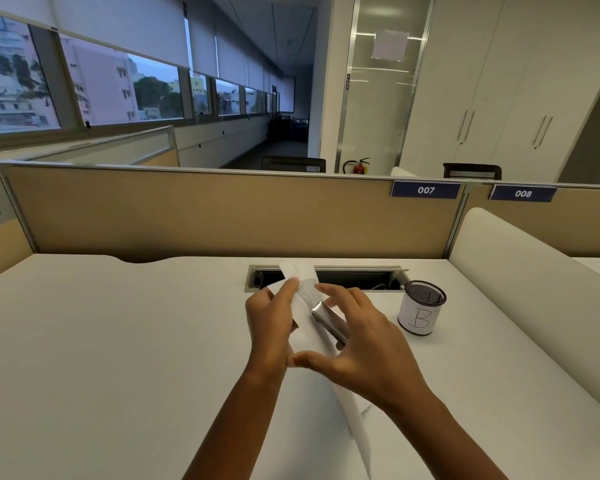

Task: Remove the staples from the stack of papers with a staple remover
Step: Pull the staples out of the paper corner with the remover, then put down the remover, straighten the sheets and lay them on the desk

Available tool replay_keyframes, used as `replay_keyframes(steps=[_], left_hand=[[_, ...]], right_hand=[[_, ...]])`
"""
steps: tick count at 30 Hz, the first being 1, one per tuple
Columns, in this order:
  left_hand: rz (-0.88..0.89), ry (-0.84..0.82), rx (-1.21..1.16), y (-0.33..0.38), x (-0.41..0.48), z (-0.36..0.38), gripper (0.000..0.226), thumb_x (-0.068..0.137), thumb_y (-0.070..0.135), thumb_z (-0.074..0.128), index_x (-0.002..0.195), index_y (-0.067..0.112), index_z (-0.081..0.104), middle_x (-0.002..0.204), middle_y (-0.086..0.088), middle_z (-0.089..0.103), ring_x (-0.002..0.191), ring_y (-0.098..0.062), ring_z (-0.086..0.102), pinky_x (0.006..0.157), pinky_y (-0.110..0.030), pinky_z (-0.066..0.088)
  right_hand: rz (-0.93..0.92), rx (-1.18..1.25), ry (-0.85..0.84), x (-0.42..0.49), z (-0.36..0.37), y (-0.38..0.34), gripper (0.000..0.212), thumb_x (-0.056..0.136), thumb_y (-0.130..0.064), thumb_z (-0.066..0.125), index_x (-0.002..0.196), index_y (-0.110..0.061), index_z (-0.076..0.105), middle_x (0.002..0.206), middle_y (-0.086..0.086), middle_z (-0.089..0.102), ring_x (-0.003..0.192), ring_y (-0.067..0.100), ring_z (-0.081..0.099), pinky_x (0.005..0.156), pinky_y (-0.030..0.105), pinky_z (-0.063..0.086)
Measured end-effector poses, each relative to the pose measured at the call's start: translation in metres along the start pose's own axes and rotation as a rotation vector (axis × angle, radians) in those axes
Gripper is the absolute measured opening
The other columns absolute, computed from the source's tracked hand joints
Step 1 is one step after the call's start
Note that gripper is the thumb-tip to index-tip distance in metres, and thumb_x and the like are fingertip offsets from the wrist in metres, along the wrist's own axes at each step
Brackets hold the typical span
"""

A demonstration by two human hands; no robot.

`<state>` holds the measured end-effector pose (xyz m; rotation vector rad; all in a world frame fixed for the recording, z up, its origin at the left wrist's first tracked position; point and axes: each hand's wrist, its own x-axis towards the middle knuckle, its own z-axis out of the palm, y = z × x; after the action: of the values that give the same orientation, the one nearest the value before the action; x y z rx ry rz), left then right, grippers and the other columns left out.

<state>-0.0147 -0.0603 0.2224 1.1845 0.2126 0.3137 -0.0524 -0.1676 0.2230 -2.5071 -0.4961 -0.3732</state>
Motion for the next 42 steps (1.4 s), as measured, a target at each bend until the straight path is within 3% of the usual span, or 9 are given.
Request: replay_keyframes(steps=[4, 9, 12, 19, 23, 28, 32, 37, 42], left_hand=[[0.054, -0.041, -0.039, 0.01, 0.007, 0.002, 0.026, 0.083, 0.012, 0.055, 0.059, 0.022, 0.056, 0.069, -0.002, 0.06, 0.064, -0.014, 0.058, 0.044, -0.015, 0.051], [0.247, -0.147, 0.102, 0.015, 0.017, -0.008, 0.02, 0.082, 0.045, 0.045, 0.078, 0.029, 0.055, 0.088, 0.004, 0.061, 0.089, -0.017, 0.059, 0.063, -0.013, 0.051], [0.401, -0.257, 0.345, 0.014, 0.027, -0.018, 0.07, 0.063, 0.067, 0.046, 0.116, 0.021, 0.047, 0.115, 0.011, 0.051, 0.104, -0.006, 0.049, 0.067, 0.0, 0.041], [0.335, -0.594, 0.251, 0.024, 0.036, -0.031, 0.032, 0.058, 0.029, 0.067, 0.089, 0.026, 0.058, 0.076, 0.011, 0.072, 0.072, -0.004, 0.067, 0.054, -0.01, 0.05], [0.288, -0.519, 0.209, 0.018, 0.037, -0.031, 0.021, 0.057, 0.028, 0.066, 0.074, 0.017, 0.064, 0.062, 0.017, 0.072, 0.062, -0.005, 0.068, 0.05, -0.013, 0.051], [0.273, -0.43, 0.215, 0.012, 0.039, -0.028, 0.017, 0.064, 0.028, 0.067, 0.075, 0.015, 0.065, 0.063, 0.016, 0.073, 0.062, -0.01, 0.069, 0.049, -0.016, 0.053], [0.233, -0.283, 0.19, 0.003, 0.045, -0.037, 0.007, 0.075, 0.021, 0.064, 0.075, 0.013, 0.064, 0.061, 0.008, 0.073, 0.06, -0.015, 0.07, 0.047, -0.021, 0.055], [0.199, -0.118, 0.255, -0.01, 0.049, -0.045, 0.01, 0.078, 0.021, 0.063, 0.069, 0.017, 0.062, 0.071, -0.002, 0.068, 0.052, -0.012, 0.067, 0.043, -0.02, 0.054], [0.143, -0.1, 0.204, -0.014, 0.051, -0.043, 0.012, 0.079, 0.019, 0.062, 0.066, 0.017, 0.062, 0.069, -0.003, 0.067, 0.048, -0.01, 0.066, 0.04, -0.018, 0.052]], right_hand=[[-0.093, -0.114, 0.103, 0.006, -0.009, 0.0, 0.055, 0.077, -0.035, 0.063, 0.127, -0.031, 0.039, 0.127, -0.006, 0.056, 0.094, 0.013, 0.06, 0.063, 0.007, 0.037], [-0.107, 0.061, 0.103, 0.024, -0.042, 0.012, 0.04, 0.074, -0.013, 0.066, 0.107, -0.033, 0.054, 0.101, 0.001, 0.069, 0.079, 0.022, 0.067, 0.069, 0.041, 0.058], [-0.141, 0.264, -0.076, 0.034, -0.061, 0.026, 0.046, 0.075, -0.008, 0.067, 0.092, -0.048, 0.052, 0.094, -0.004, 0.068, 0.072, 0.018, 0.069, 0.061, 0.033, 0.06], [-0.133, 0.508, -0.246, 0.052, -0.079, 0.048, 0.038, 0.076, 0.002, 0.065, 0.1, -0.028, 0.058, 0.091, -0.001, 0.072, 0.075, 0.014, 0.071, 0.061, 0.02, 0.057], [-0.145, 0.543, -0.25, 0.061, -0.086, 0.051, 0.039, 0.075, 0.001, 0.066, 0.099, -0.028, 0.058, 0.089, 0.005, 0.074, 0.072, 0.022, 0.069, 0.067, 0.033, 0.058], [-0.095, 0.563, -0.092, 0.065, -0.085, 0.057, 0.024, 0.071, -0.028, 0.063, 0.094, -0.03, 0.061, 0.087, 0.001, 0.072, 0.072, 0.013, 0.07, 0.062, 0.022, 0.056], [0.143, 0.52, 0.298, 0.071, -0.071, 0.091, 0.019, 0.089, -0.02, 0.049, 0.079, -0.014, 0.064, 0.07, 0.004, 0.062, 0.054, 0.014, 0.059, 0.044, 0.011, 0.047], [0.514, 0.228, 0.367, 0.051, -0.018, 0.159, 0.033, 0.092, -0.01, 0.04, 0.062, 0.001, 0.05, 0.054, 0.014, 0.051, 0.041, 0.014, 0.047, 0.044, 0.026, 0.036], [0.727, 0.14, 0.273, 0.008, 0.05, 0.205, 0.035, 0.094, -0.02, 0.041, 0.072, 0.004, 0.052, 0.074, 0.02, 0.054, 0.073, 0.032, 0.052, 0.064, 0.037, 0.036]])
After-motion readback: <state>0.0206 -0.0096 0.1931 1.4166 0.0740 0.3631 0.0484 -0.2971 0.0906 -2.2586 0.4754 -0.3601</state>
